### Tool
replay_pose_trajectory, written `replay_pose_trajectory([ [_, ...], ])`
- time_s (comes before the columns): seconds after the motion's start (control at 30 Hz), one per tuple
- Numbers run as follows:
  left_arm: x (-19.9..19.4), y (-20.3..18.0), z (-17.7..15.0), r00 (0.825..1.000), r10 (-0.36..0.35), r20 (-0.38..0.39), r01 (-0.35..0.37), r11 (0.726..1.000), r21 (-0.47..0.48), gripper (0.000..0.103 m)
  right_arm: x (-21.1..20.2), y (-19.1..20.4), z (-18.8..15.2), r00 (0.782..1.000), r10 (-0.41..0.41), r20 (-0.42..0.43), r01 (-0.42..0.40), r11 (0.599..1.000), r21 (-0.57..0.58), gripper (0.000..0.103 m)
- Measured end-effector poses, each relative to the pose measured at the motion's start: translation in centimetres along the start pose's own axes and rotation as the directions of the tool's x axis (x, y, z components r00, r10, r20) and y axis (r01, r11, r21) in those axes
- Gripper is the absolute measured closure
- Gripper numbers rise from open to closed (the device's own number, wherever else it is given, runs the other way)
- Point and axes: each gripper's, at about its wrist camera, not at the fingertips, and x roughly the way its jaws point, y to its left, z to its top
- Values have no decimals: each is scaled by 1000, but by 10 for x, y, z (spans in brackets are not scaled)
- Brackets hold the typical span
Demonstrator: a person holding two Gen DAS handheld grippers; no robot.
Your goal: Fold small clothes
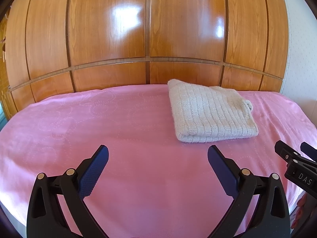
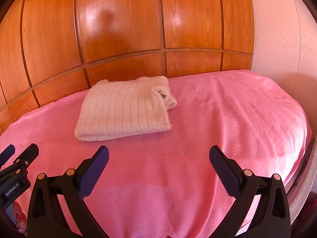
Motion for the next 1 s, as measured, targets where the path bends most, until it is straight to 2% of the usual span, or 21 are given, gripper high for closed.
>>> replay_pose_trajectory([
  [0.47, 2, -5, -3, 1000, -18, -16, 18, 1000, -4, 4, 0, 1, -1, 1000, 1, -6, -1, 1000, 0, 2],
  [0.77, 5, -12, -5, 998, -65, -19, 66, 998, 17, 4, 4, -2, -2, 1000, 2, -14, -2, 1000, 3, 2],
  [1.0, 36, 1, -7, 992, -48, -113, 48, 999, -5, 4, 20, -8, -5, 998, 1, -57, 0, 1000, 16, 2],
])
